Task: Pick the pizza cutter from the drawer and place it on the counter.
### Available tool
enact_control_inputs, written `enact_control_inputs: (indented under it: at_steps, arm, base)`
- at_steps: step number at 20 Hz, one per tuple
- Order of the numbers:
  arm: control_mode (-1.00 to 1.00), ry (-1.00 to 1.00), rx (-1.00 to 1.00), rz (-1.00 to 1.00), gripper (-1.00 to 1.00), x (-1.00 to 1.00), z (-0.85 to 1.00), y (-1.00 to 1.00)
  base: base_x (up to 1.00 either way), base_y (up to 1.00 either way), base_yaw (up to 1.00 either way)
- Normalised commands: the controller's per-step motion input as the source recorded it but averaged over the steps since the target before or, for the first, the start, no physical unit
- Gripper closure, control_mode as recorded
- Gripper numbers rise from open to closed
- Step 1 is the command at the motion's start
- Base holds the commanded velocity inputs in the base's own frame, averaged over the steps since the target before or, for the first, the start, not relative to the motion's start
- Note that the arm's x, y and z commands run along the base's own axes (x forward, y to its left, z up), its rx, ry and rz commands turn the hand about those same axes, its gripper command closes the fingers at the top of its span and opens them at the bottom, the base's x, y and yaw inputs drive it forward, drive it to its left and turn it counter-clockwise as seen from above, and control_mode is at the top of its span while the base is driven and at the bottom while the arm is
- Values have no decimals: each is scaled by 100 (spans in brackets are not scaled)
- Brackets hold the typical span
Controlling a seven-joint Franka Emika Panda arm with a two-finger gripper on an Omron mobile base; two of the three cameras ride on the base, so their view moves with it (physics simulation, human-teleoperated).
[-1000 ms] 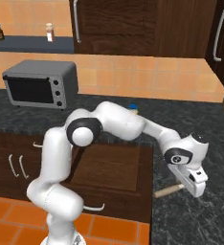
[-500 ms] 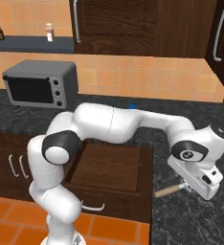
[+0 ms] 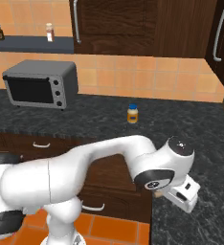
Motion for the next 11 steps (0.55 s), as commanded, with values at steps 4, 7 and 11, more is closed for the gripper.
enact_control_inputs:
  at_steps: [4,7,11]
  arm:
    - [-100,-4,-43,15,-100,0,44,100]
    - [-100,-10,-37,13,-100,0,45,100]
    - [-100,-5,-18,13,-100,-17,12,100]
  base:
    - [0,0,0]
    - [0,0,0]
    - [0,0,0]
